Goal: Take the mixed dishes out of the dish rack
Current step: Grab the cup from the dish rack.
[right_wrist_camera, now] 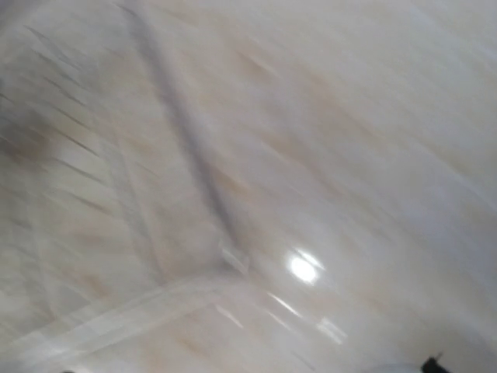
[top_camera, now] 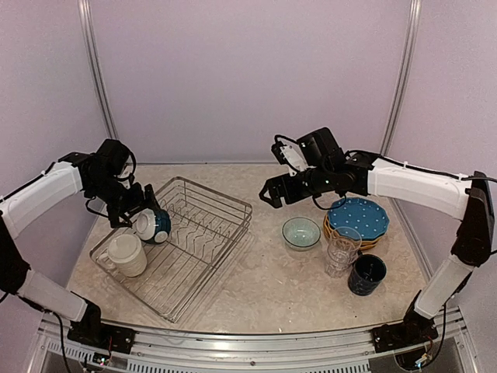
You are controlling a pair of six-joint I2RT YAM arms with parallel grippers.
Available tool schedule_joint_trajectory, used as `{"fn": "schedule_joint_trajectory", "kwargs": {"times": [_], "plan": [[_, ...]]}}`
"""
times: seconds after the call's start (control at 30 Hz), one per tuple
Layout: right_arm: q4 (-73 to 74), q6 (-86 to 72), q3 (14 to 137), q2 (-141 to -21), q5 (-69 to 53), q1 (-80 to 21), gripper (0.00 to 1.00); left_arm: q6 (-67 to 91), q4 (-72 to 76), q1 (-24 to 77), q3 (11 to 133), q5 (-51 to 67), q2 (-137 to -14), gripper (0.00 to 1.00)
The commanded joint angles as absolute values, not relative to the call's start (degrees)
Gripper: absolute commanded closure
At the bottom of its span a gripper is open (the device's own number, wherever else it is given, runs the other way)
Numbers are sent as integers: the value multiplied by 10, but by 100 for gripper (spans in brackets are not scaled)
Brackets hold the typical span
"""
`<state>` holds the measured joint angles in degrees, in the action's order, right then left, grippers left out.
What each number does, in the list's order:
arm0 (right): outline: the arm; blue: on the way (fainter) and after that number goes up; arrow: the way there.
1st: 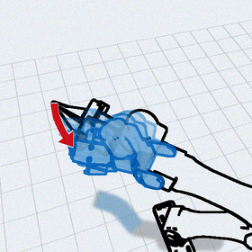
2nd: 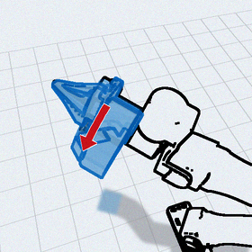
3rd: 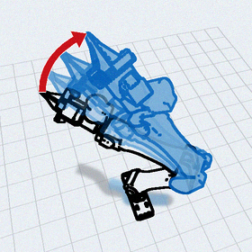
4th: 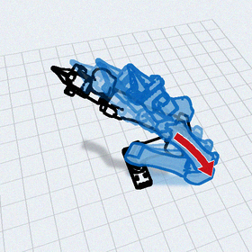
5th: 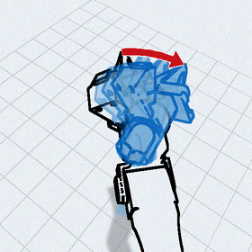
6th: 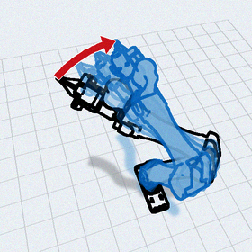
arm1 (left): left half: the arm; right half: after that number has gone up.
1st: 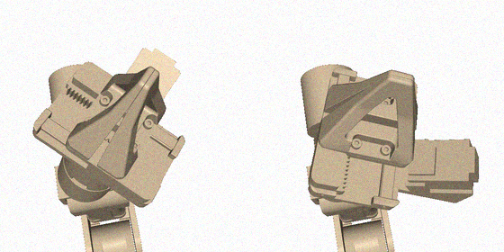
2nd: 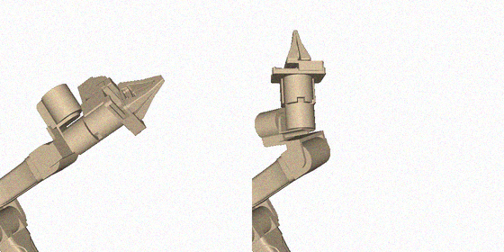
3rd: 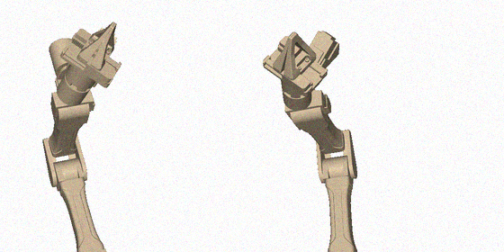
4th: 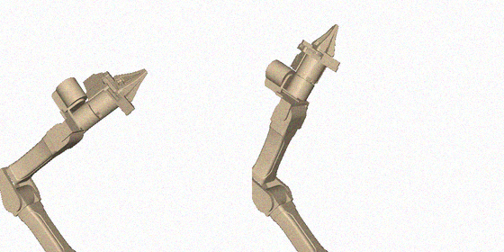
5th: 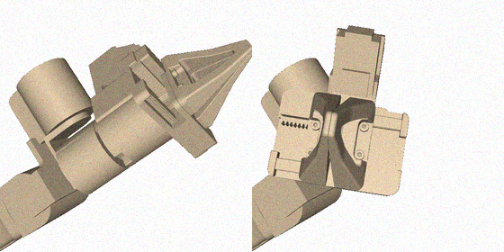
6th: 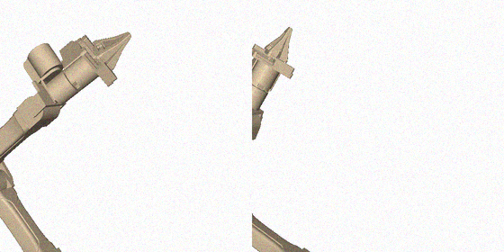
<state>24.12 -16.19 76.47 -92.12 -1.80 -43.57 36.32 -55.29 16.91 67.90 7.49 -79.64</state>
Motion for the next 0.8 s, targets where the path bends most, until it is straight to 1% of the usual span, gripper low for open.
{"fn": "schedule_joint_trajectory", "kwargs": {"times": [0.0, 0.1, 0.2, 0.3, 0.43, 0.53, 0.67, 0.77], "plan": [[164, -240, 839, -981, -89, -469, 8, 345, -486, 138, 638, 142, -757, 1], [65, -304, 863, -1028, -167, -486, 10, 364, -435, 92, 594, 185, -731, 1], [-14, -369, 901, -1095, -202, -500, 12, 401, -368, 63, 552, 240, -708, 1], [-59, -419, 961, -1166, -225, -514, 17, 420, -349, 57, 542, 226, -705, 1], [-57, -451, 1075, -1261, -232, -535, 21, 444, -317, 49, 520, 220, -702, 3], [-51, -473, 1137, -1320, -223, -544, 24, 448, -316, 43, 518, 228, -720, 7], [-48, -491, 1186, -1374, -222, -551, 32, 448, -298, 38, 496, 246, -730, 13], [-34, -493, 1214, -1403, -210, -558, 36, 449, -279, 38, 477, 272, -725, 18]]}}
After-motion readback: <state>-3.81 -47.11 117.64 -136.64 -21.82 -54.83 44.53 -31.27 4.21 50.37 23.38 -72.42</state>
